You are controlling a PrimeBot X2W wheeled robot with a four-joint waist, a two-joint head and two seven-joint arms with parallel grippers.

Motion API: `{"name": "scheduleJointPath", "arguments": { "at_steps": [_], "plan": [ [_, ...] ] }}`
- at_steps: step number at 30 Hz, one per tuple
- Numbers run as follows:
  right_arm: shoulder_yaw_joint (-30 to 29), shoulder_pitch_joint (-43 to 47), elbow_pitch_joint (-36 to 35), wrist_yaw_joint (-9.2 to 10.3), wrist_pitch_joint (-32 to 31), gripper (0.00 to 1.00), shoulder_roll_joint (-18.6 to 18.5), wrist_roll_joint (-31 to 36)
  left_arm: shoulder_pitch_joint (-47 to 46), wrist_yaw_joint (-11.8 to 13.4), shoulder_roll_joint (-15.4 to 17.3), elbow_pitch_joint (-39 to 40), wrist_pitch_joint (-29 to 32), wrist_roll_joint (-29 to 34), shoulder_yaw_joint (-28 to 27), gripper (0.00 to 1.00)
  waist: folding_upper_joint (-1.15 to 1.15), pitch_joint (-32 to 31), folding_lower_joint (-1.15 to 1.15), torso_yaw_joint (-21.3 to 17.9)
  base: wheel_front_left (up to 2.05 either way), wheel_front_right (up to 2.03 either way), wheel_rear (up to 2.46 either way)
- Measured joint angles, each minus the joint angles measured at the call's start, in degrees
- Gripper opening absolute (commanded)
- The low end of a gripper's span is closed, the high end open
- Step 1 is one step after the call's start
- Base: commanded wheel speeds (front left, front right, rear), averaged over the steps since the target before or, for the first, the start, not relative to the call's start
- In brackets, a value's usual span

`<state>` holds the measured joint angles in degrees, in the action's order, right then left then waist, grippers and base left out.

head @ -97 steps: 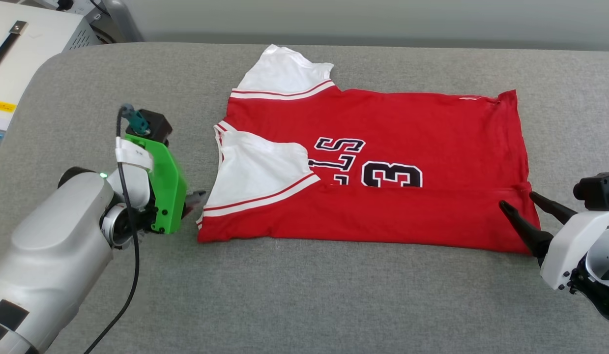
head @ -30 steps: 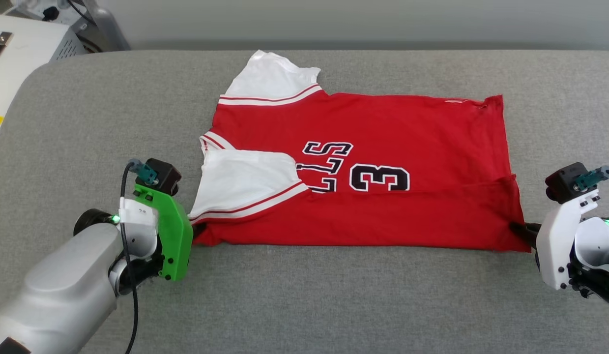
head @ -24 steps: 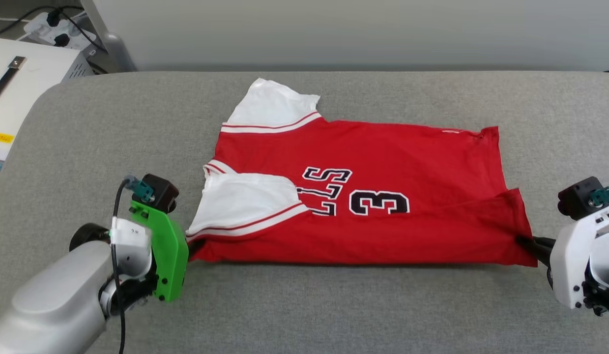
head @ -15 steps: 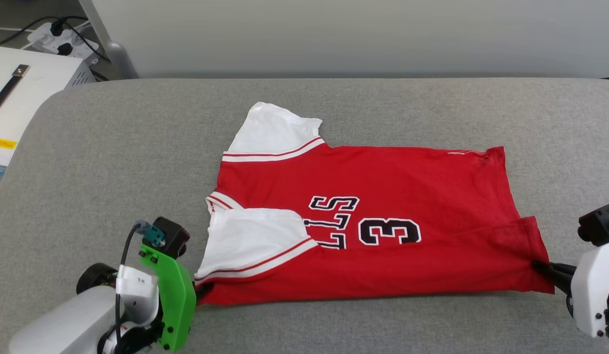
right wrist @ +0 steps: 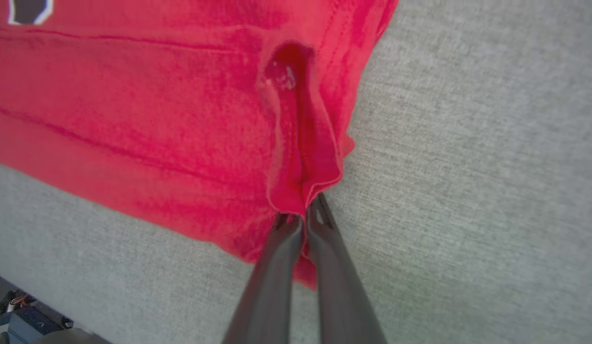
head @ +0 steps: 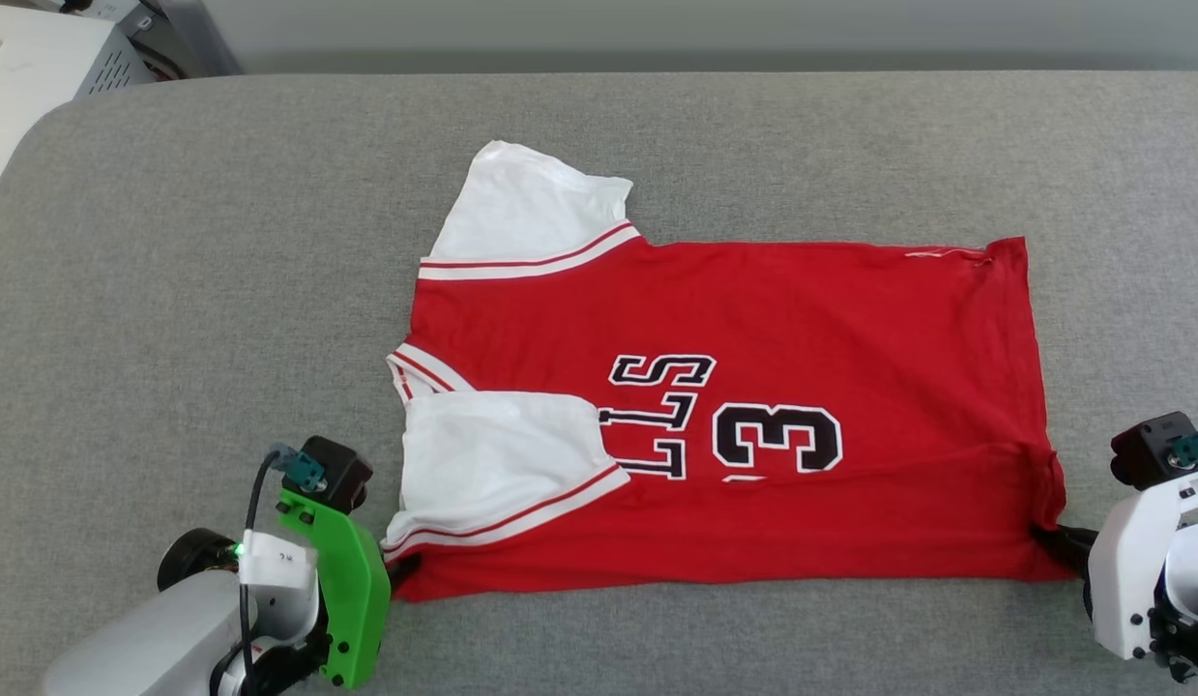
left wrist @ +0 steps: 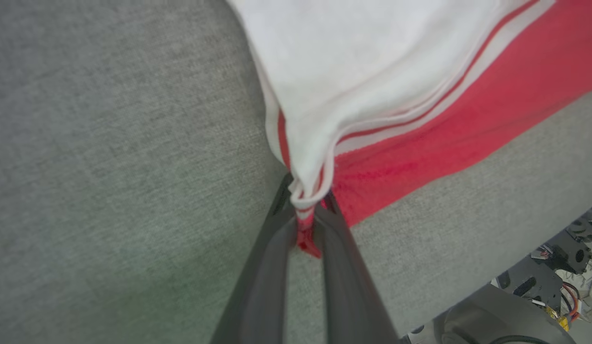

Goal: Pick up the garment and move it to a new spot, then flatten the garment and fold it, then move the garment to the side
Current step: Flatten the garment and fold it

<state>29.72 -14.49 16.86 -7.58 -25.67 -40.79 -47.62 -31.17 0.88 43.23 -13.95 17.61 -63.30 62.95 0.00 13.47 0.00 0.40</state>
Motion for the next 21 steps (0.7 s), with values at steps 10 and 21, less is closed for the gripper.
{"name": "scheduleJointPath", "arguments": {
  "at_steps": [10, 21],
  "plan": [
    [-3.68, 0.81, -0.57, 0.00, 13.76, 1.00, 1.66, 1.41, -0.39, 0.98, 2.26, 1.33, -5.88, 0.55, -3.04, 1.00, 0.00, -3.26, 0.00, 0.35, 0.00, 0.00, 0.00],
    [-17.85, 1.01, -5.94, 0.02, 33.09, 1.00, 11.17, 14.30, -12.63, 5.78, 3.21, 2.59, -14.64, 8.77, -9.35, 1.00, 0.00, -3.28, 0.00, -1.90, 0.00, 0.00, 0.00]
  ]
}}
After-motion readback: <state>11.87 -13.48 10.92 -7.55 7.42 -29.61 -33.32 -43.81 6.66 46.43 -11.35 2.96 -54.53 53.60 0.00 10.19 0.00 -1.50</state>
